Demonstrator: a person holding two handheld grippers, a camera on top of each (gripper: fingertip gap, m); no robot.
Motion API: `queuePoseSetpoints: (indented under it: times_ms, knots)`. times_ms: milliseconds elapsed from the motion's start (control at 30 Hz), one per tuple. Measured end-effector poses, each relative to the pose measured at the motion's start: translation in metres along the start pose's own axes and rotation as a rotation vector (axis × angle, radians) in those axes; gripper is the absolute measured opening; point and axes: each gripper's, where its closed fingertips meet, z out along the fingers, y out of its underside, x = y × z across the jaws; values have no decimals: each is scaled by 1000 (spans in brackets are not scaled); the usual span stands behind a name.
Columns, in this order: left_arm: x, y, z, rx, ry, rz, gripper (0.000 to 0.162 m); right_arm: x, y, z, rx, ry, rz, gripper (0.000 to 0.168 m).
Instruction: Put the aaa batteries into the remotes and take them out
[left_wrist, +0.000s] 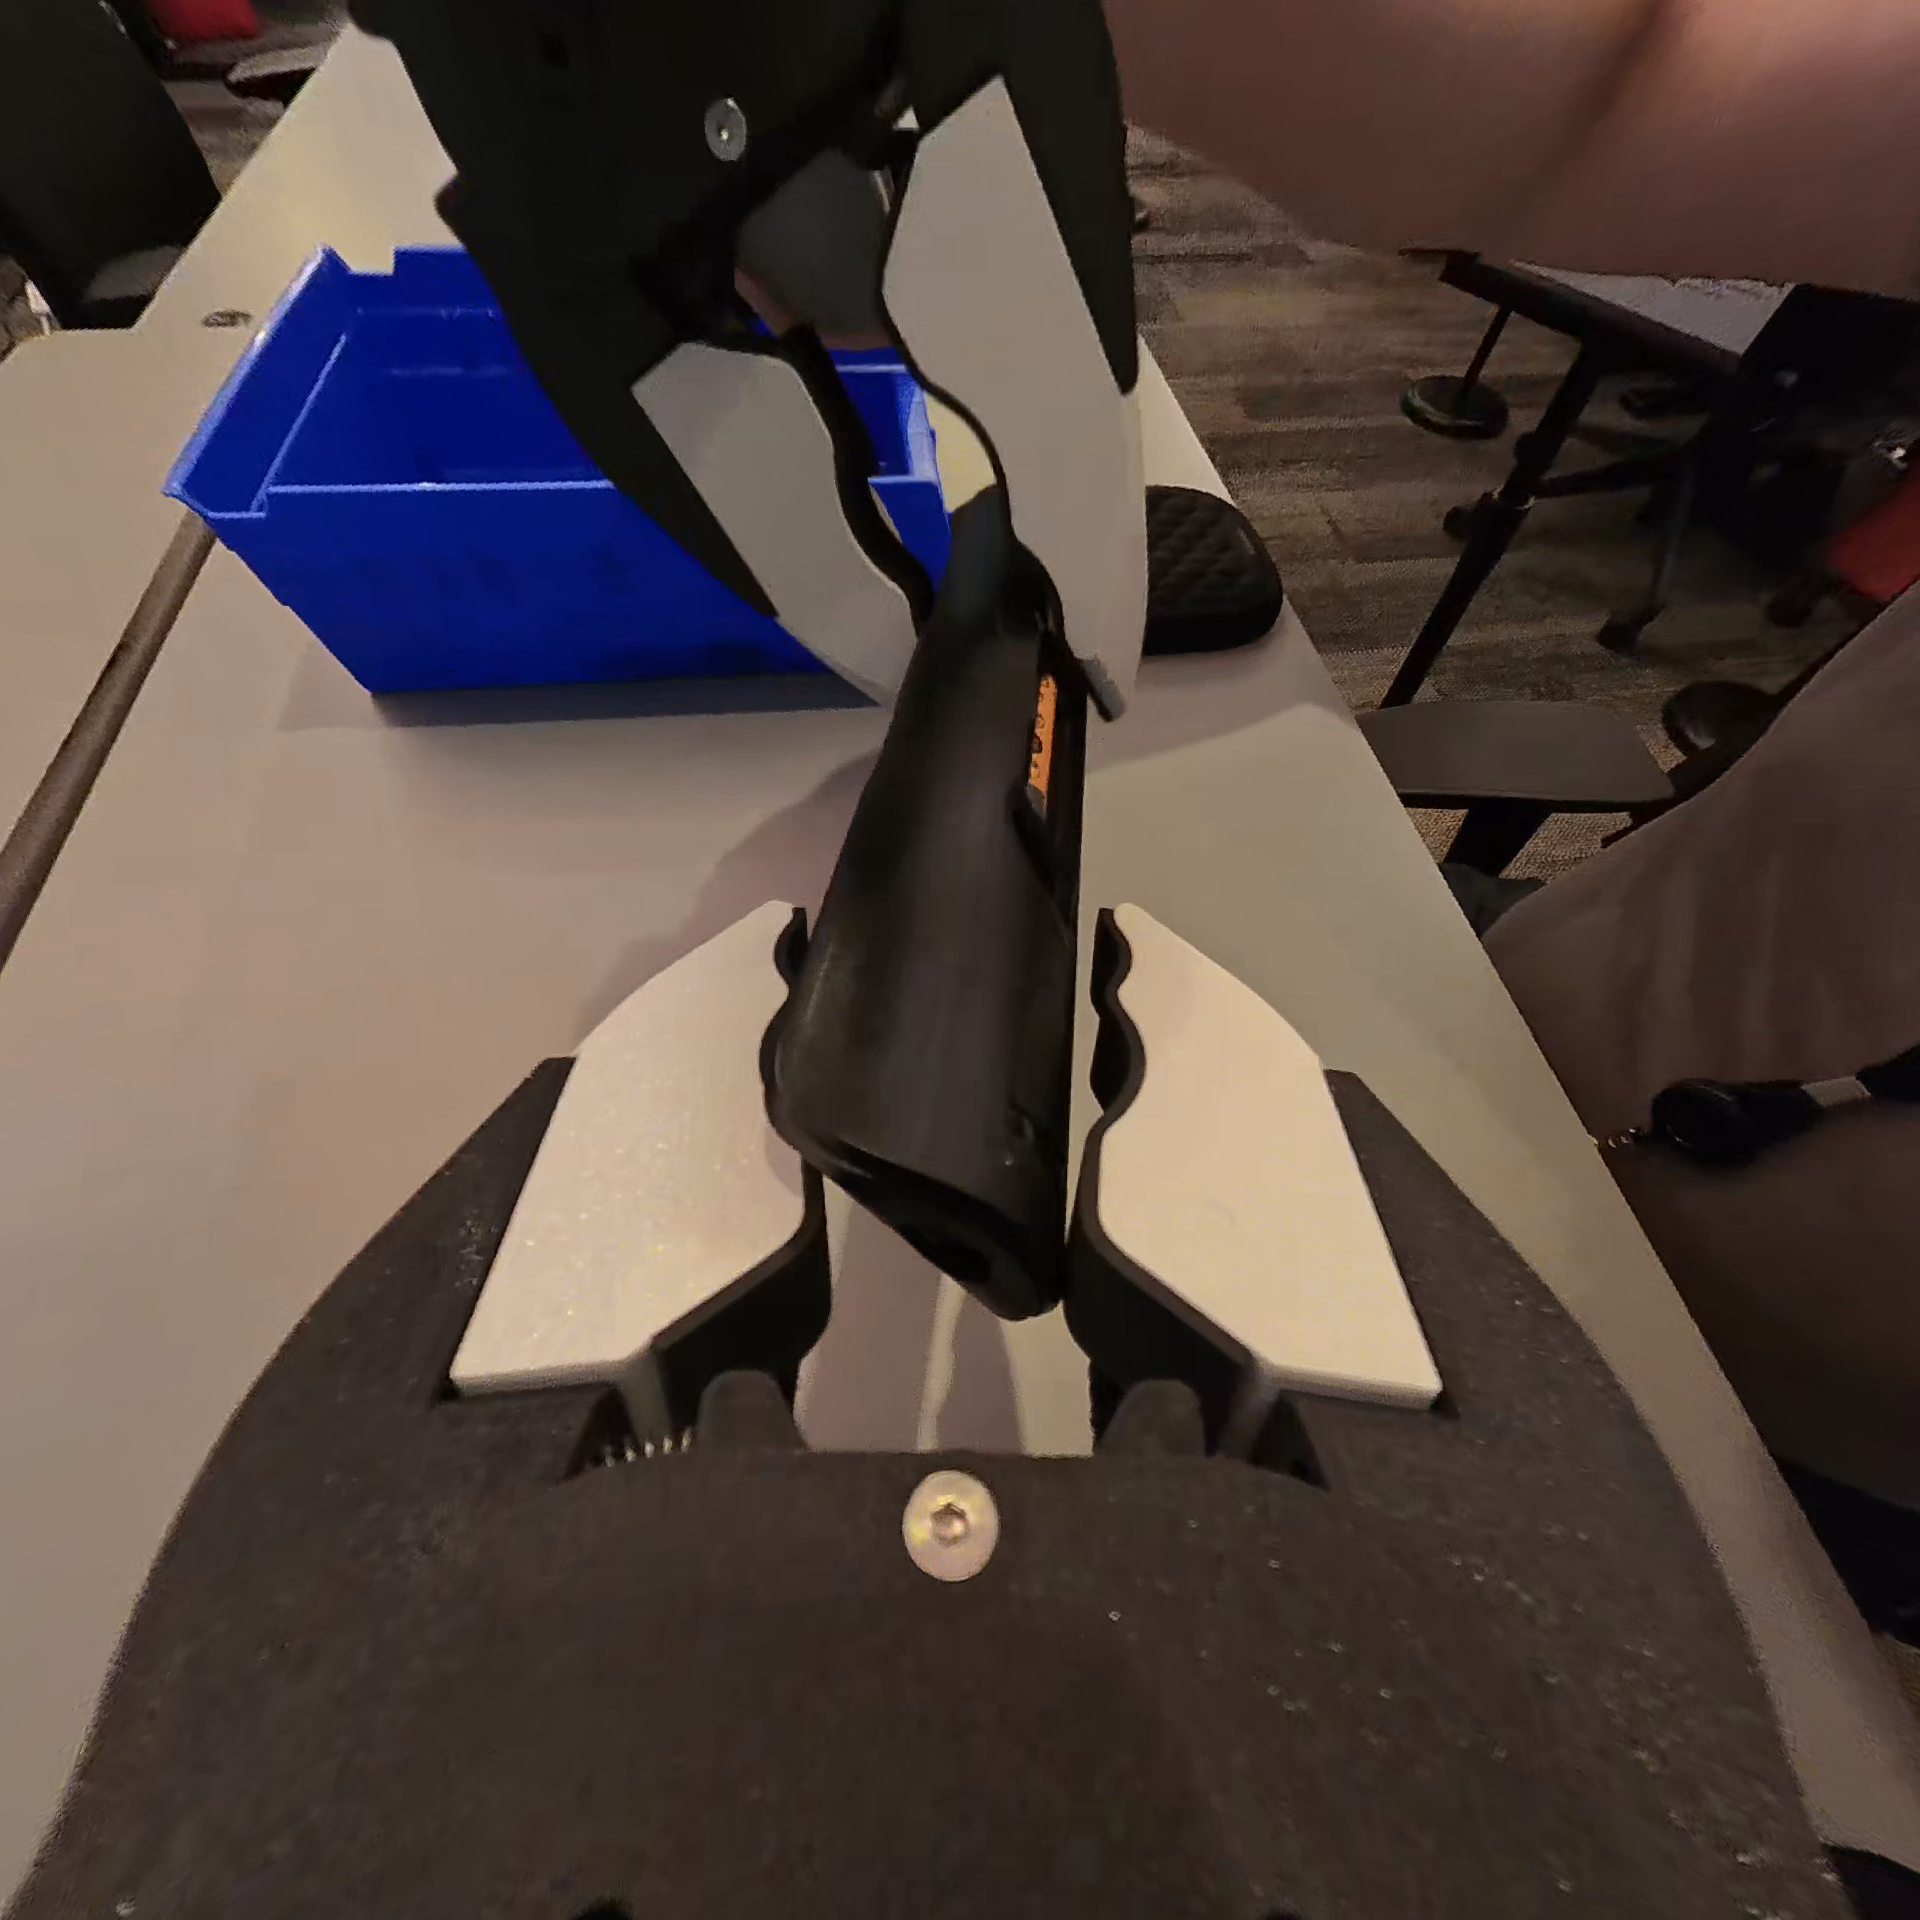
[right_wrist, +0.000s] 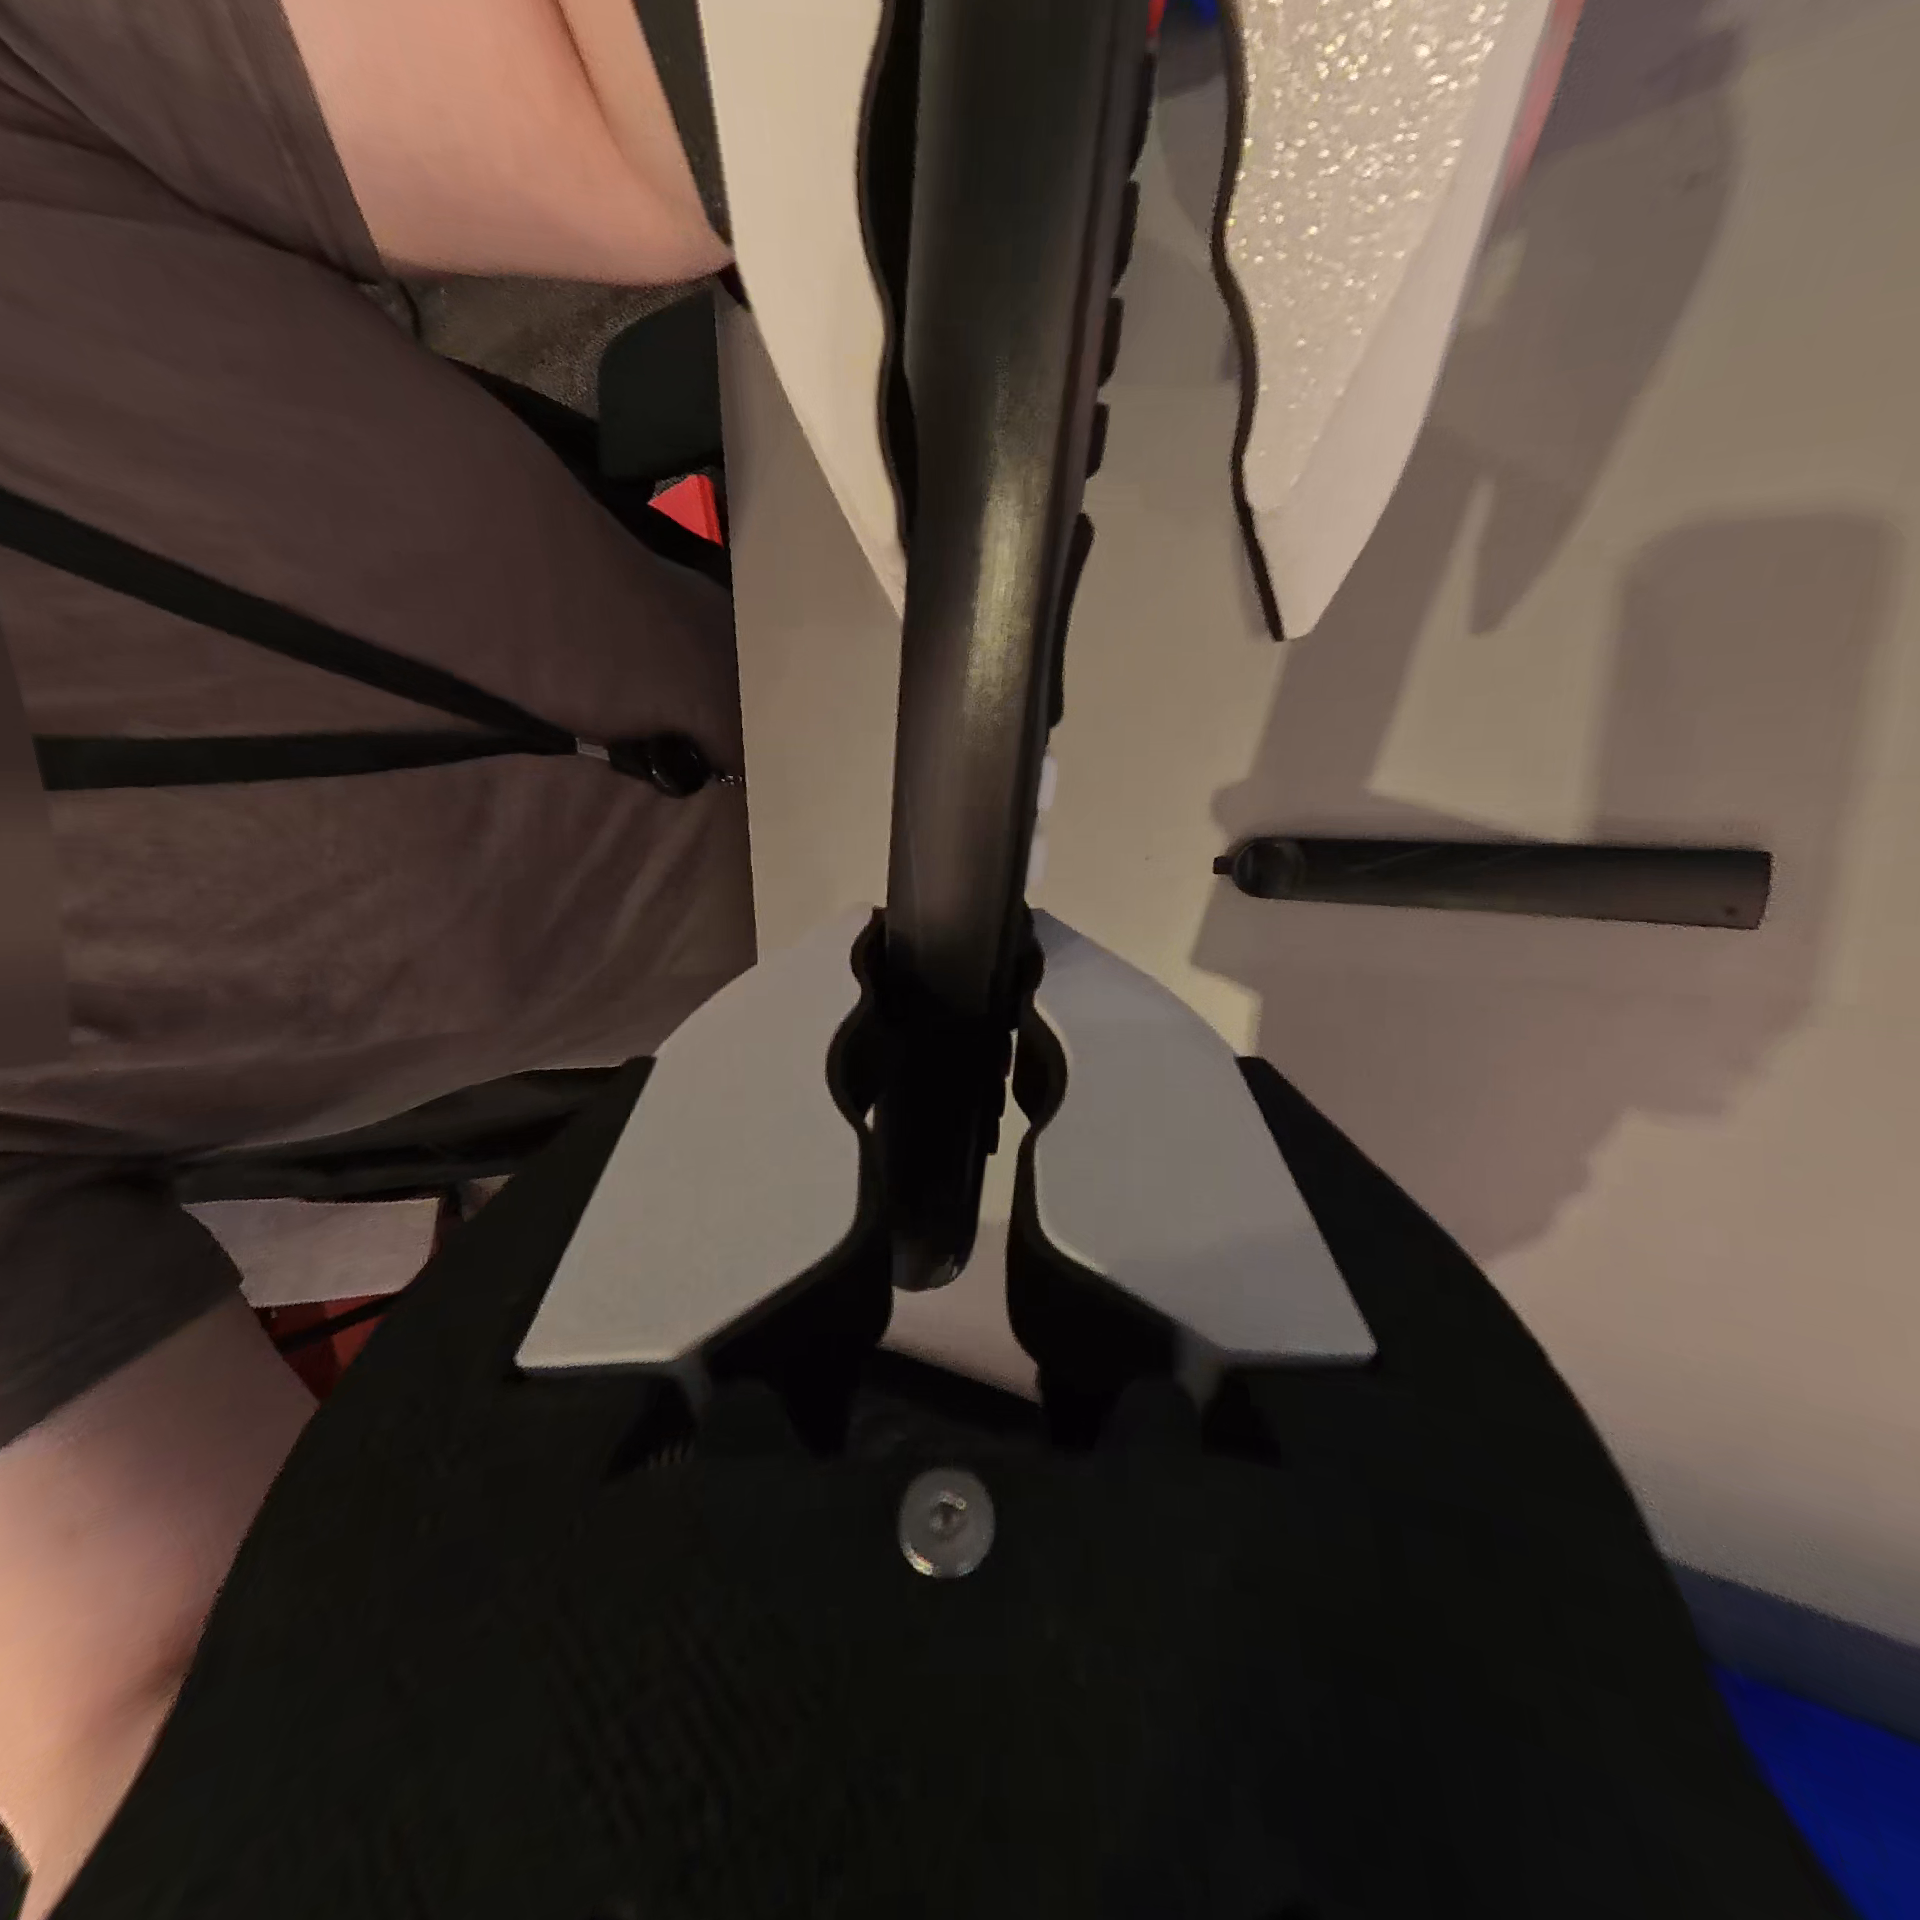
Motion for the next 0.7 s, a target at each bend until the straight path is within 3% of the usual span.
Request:
queuePoseSetpoints:
  times_ms: [333, 700]
  knots:
    - [-10, -15, 10, 113, -33, -13, 41, 8, 9, -12, -18, 77, -4, 24]
    - [-7, -40, -14, 258, -60, 31, 36, 1, -15, -20, 60, 58, -84, 29]
